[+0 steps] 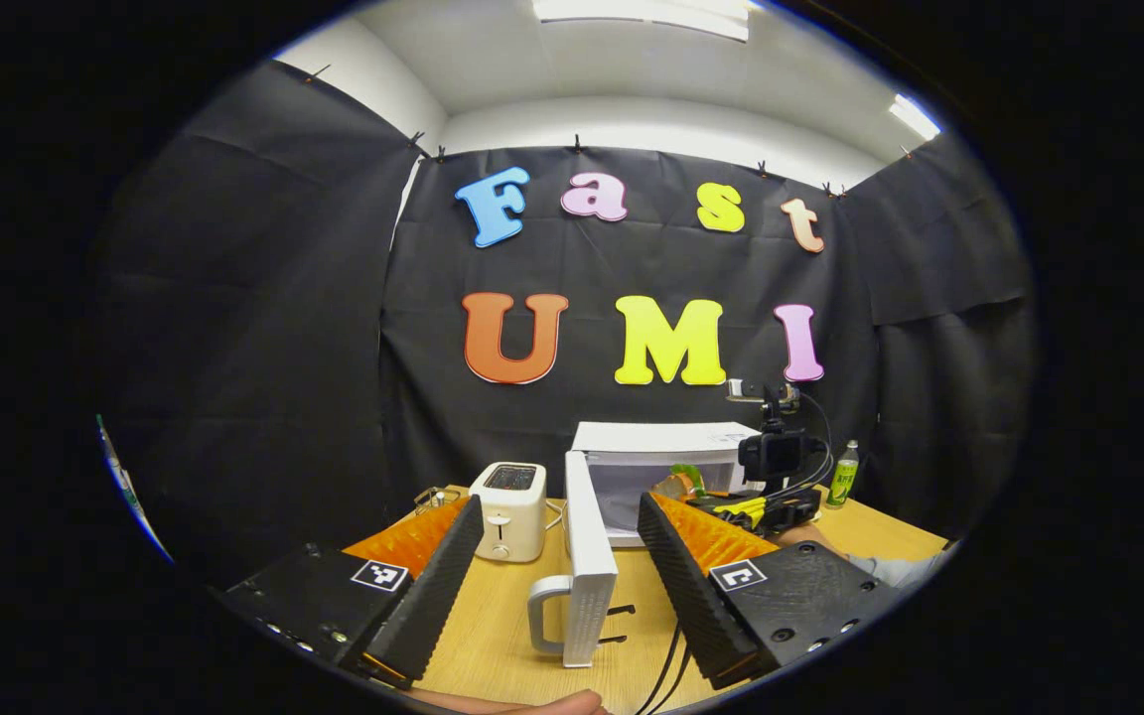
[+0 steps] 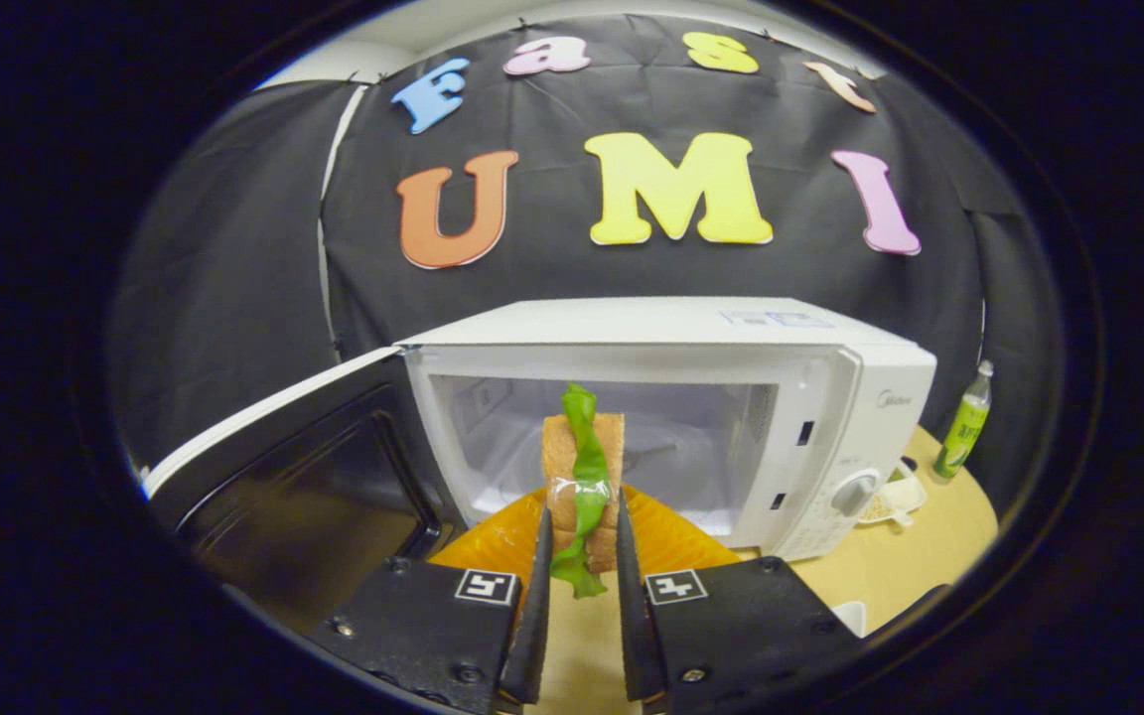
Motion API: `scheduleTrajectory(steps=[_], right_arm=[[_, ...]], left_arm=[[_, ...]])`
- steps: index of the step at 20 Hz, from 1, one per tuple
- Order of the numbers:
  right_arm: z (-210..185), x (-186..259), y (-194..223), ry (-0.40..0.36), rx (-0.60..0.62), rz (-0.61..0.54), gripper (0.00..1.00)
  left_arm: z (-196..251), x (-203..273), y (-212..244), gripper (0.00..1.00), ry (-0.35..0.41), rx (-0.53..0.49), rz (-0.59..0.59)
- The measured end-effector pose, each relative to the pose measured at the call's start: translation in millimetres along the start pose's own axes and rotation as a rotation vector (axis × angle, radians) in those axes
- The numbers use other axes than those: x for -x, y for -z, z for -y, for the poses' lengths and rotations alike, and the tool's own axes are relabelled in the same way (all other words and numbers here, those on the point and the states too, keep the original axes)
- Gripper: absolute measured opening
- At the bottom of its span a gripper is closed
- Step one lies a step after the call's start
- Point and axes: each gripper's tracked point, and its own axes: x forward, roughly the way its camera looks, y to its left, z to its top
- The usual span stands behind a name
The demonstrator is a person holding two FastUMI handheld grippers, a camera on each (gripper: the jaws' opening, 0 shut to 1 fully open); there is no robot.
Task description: Open the microwave oven with the left hand, put the food in, and close the microwave oven.
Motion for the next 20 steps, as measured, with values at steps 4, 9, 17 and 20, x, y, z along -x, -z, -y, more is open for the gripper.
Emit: scheduleTrajectory(steps=[4, 9, 17, 20], right_arm=[[5, -53, -10, 0.030, -0.249, 0.060, 0.29], [17, -106, -9, 0.108, -0.639, 0.127, 0.35], [30, -128, 8, 0.247, -0.882, 0.189, 0.32], [34, -129, 12, 0.250, -0.880, 0.178, 0.33]], left_arm=[[-8, 1, 0, 0.94, -0.033, 0.005, -0.002], [-24, 4, 9, 0.95, -0.085, 0.030, -0.036], [-44, 4, 22, 0.95, -0.154, 0.059, -0.091], [-37, 4, 20, 0.95, -0.140, 0.050, -0.087]])
